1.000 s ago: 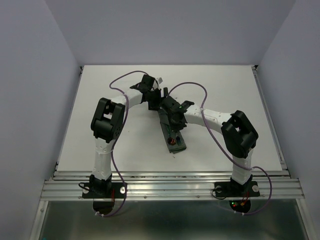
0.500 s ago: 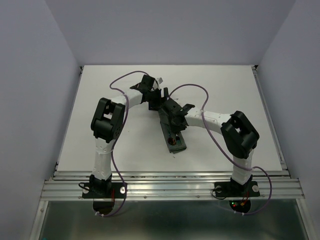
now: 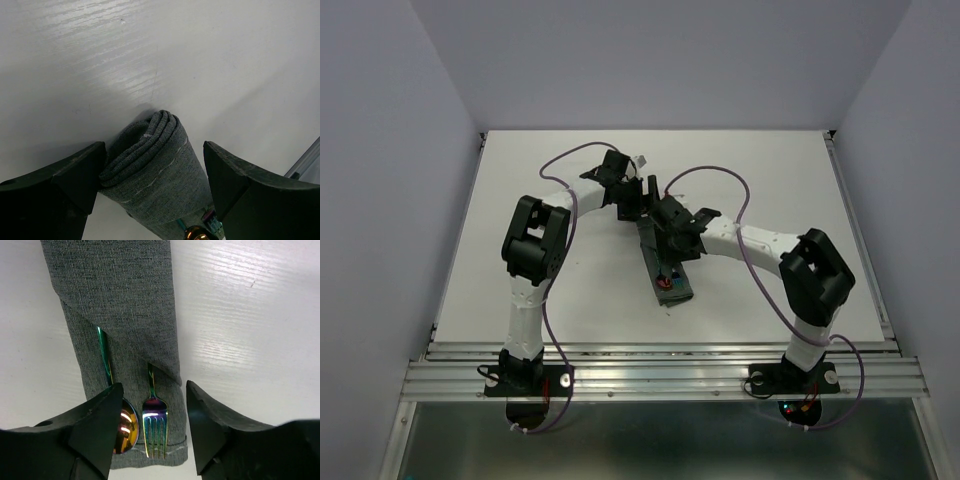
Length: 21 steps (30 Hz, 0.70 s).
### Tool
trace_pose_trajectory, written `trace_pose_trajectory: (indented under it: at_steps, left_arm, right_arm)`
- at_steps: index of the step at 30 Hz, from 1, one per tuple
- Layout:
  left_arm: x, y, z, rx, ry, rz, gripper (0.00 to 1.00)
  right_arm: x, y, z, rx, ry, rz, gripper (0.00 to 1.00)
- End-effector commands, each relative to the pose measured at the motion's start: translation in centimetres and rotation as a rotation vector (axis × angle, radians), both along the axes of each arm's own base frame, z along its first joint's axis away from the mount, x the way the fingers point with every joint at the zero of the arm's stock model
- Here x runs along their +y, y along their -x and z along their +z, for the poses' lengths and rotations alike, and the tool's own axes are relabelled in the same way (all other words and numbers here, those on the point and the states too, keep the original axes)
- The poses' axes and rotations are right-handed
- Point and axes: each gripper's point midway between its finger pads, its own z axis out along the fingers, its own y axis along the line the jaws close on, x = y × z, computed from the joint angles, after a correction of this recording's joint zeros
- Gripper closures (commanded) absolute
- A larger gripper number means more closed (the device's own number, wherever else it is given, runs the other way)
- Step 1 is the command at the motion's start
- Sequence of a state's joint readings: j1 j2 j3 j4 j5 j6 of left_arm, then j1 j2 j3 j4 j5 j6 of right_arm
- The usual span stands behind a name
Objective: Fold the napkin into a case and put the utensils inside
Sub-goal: Insert the fork into the folded napkin, then reset both arms
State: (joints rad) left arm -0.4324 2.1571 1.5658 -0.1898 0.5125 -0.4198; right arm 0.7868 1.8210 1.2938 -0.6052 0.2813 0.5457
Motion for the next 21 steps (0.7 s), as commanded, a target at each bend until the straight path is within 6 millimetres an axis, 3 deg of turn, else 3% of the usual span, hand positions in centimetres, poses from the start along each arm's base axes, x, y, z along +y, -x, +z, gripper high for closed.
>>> trace_pose_trajectory:
  at_steps: [1,2,4,5,6,7,8,9,10,13,14,15,19,21]
  left_arm:
    - [0.3,0.8,1.2,-0.022,-0.022,-0.027,0.06]
    - [0.7,0.5,1.9,-0.050,-0.037,-0.017,0.01]
    - [1.4,0.0,3.6,-0.101,-0.053,0.006,0.01]
    - [1.8,-0.6,4.3,-0.127,-0.069,0.022,0.01]
    - [2.2,-0.7,4.7,-0.134,-0.086,0.027,0.01]
    - [2.9,-1.8,6.1,-0.178,-0.111,0.060,0.01]
    - [3.3,-2.1,6.6,-0.191,-0.140,0.073,0.01]
    - [4.2,-1.9,6.8,-0.190,-0.186,0.076,0.01]
    - [5.0,-2.8,8.7,-0.240,-0.220,0.116,0.01]
    - [6.8,-3.0,11.1,-0.285,-0.281,0.162,0.01]
    - [7.4,-2.9,13.1,-0.324,-0.286,0.183,0.01]
    - [7.8,-2.8,14.2,-0.345,-0.290,0.196,0.01]
    - [10.2,-1.7,19.6,-0.454,-0.317,0.280,0.01]
    - [12.7,-0.8,22.9,-0.516,-0.356,0.388,0.01]
  right_arm:
    - [-0.6,-0.5,4.2,-0.100,-0.037,-0.042,0.33]
    - [-1.2,-0.8,5.8,-0.146,-0.038,-0.064,0.21]
    - [-2.5,-1.2,7.3,-0.207,-0.020,-0.112,0.12]
    - [-3.9,-1.9,9.1,-0.274,-0.012,-0.180,0.04]
    - [-5.3,-2.2,9.5,-0.298,0.008,-0.225,0.01]
    - [-7.0,-2.6,11.2,-0.364,0.007,-0.303,0.00]
    - [-7.7,-2.7,10.8,-0.357,0.010,-0.331,0.00]
    - [-9.5,-3.1,12.4,-0.411,0.000,-0.401,0.00]
    - [-11.9,-3.6,12.4,-0.421,-0.004,-0.493,0.00]
    - [-16.5,-3.8,14.4,-0.492,-0.048,-0.671,0.00]
    - [-18.9,-3.8,15.0,-0.522,-0.060,-0.759,0.00]
    - [-19.7,-3.9,15.0,-0.528,-0.055,-0.788,0.00]
    - [-22.3,-3.2,17.9,-0.630,-0.065,-0.870,0.00]
    - [-23.1,-2.8,18.8,-0.670,-0.063,-0.902,0.00]
